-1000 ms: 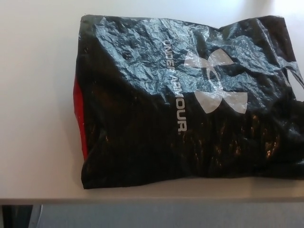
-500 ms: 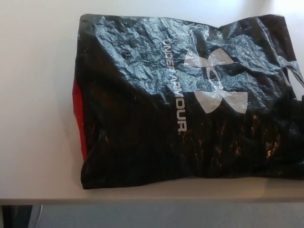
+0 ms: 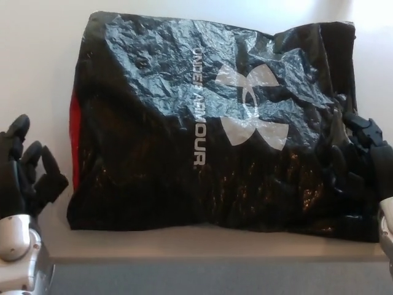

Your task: A plastic bag is kept in the middle of the desk and the robot uses both its hands to grab the bag from the left and right and brings its hands close together to compress the bag

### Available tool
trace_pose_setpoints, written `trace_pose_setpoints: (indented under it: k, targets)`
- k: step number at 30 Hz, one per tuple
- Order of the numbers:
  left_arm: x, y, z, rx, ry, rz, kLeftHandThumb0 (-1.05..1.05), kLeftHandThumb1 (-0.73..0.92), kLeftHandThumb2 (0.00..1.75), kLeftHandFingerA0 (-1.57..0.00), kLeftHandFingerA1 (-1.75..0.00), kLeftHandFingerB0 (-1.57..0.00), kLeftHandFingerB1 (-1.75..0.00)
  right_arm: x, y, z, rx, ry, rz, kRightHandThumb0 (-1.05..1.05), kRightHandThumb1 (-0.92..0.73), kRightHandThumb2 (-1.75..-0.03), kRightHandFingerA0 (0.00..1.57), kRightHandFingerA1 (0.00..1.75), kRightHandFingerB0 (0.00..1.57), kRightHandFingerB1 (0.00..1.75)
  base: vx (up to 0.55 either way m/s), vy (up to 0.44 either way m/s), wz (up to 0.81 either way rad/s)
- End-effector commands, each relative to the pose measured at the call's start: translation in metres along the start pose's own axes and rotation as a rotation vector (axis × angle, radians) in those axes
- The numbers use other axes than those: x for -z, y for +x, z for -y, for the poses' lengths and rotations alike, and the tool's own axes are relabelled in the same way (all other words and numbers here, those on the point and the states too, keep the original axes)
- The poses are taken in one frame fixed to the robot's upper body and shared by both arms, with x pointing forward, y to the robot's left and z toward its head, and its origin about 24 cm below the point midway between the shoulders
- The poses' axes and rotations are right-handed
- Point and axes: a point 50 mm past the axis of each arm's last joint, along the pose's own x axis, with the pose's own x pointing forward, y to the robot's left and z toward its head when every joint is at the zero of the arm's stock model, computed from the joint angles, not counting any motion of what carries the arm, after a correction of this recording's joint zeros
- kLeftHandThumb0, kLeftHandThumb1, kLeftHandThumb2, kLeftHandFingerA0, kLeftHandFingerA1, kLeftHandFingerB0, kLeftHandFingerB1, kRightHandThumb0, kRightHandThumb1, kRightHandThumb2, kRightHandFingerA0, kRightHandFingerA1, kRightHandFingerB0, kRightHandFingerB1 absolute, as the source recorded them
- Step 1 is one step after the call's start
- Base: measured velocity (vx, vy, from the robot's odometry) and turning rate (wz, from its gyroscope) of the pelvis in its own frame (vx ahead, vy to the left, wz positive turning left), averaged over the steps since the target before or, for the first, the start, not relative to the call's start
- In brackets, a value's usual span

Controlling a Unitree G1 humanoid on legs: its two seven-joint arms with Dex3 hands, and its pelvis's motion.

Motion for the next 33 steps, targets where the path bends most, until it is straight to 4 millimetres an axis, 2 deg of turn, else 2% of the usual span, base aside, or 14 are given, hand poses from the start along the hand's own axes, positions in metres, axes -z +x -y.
trace_pose_setpoints:
  k: [1,4,5,11,12,13,17,18,19,21,22,24,28,33]
  targets:
    - [0.005,-0.001,0.029,0.031,-0.026,-0.017,-0.29,0.69,1.21,-0.03,-0.51,0.00,-0.48,-0.006,0.005,-0.021,-0.069,-0.037,-0.014,-0.87,-0.76,-1.10,0.02,0.41,0.11,0.38,0.00,0.000,0.00]
    - [0.010,-0.005,0.044,0.044,-0.052,-0.040,-0.28,0.70,1.22,-0.03,-0.51,0.00,-0.48,-0.008,0.005,-0.035,-0.104,-0.010,-0.020,-0.88,-0.79,-1.10,0.00,0.41,0.09,0.36,0.00,0.000,0.00]
    - [0.010,-0.006,0.047,0.055,-0.056,-0.045,-0.70,0.88,1.13,-0.08,-0.48,-0.03,-0.39,-0.008,0.005,-0.040,-0.113,-0.001,-0.025,-0.87,-0.77,-1.10,0.00,0.41,0.13,0.35,0.00,0.000,0.00]
    - [0.014,-0.012,0.073,0.107,-0.080,-0.063,-0.69,0.92,1.17,-0.01,-0.45,-0.07,-0.38,-0.015,0.002,-0.080,-0.182,0.076,-0.032,-0.80,-0.73,-1.10,0.02,0.39,0.09,0.34,0.00,0.000,0.00]
    - [0.014,-0.013,0.076,0.112,-0.077,-0.063,-0.69,0.92,1.18,-0.02,-0.46,-0.08,-0.38,-0.017,0.001,-0.083,-0.189,0.080,-0.027,-0.80,-0.92,-0.69,0.09,0.31,0.10,0.26,0.00,0.000,0.00]
    - [0.014,-0.013,0.078,0.116,-0.072,-0.062,-0.69,0.92,1.18,-0.02,-0.46,-0.08,-0.38,-0.018,0.000,-0.087,-0.196,0.084,-0.021,-0.80,-0.92,-0.69,0.09,0.31,0.10,0.26,0.00,0.000,0.00]
    - [0.007,-0.016,0.100,0.166,-0.054,-0.039,-0.67,0.89,1.18,-0.07,-0.48,-0.10,-0.38,-0.029,-0.006,-0.110,-0.257,0.133,0.034,-0.81,-0.92,-0.72,0.06,0.30,0.07,0.25,0.00,0.000,0.00]
    - [0.004,-0.017,0.107,0.187,-0.060,-0.029,-0.62,0.92,0.92,-0.10,-0.37,-0.10,-0.27,-0.035,-0.007,-0.118,-0.273,0.166,0.061,-0.76,-0.72,-1.13,0.00,0.37,0.05,0.28,0.00,0.000,0.00]
    - [0.002,-0.018,0.111,0.200,-0.063,-0.019,-0.61,0.92,0.93,-0.09,-0.37,-0.10,-0.27,-0.040,-0.008,-0.123,-0.280,0.183,0.080,-0.84,-0.92,-0.72,0.06,0.32,0.07,0.25,0.00,0.000,0.00]
    - [-0.001,-0.019,0.115,0.213,-0.057,0.003,-0.60,0.92,0.94,-0.09,-0.37,-0.09,-0.27,-0.046,-0.008,-0.127,-0.284,0.195,0.104,-0.86,-0.92,-0.72,0.06,0.32,0.07,0.25,0.00,0.000,0.00]
    - [-0.004,-0.020,0.120,0.222,-0.058,0.017,-0.66,0.92,0.93,-0.06,-0.35,-0.10,-0.27,-0.052,-0.008,-0.129,-0.281,0.203,0.126,-0.81,-0.71,-1.08,0.06,0.35,0.04,0.25,0.00,0.000,0.00]
    - [-0.009,-0.020,0.126,0.233,-0.061,0.036,-0.67,0.92,0.94,-0.07,-0.35,-0.10,-0.27,-0.062,-0.007,-0.132,-0.273,0.203,0.170,-0.84,-0.77,-1.18,0.00,0.31,0.10,0.23,0.00,0.000,0.00]
    - [-0.012,-0.024,0.133,0.241,-0.068,0.053,-0.67,0.92,0.97,-0.04,-0.31,-0.08,-0.26,-0.072,-0.008,-0.135,-0.256,0.145,0.237,-0.72,-0.76,-1.19,0.00,0.37,0.01,0.30,0.00,0.000,0.00]
    - [-0.012,-0.030,0.138,0.267,-0.086,0.053,-0.66,0.92,1.02,-0.03,-0.29,-0.06,-0.24,-0.078,-0.009,-0.137,-0.239,0.119,0.269,-0.86,-0.84,-1.20,0.00,0.33,0.10,0.26,0.00,0.000,0.00]
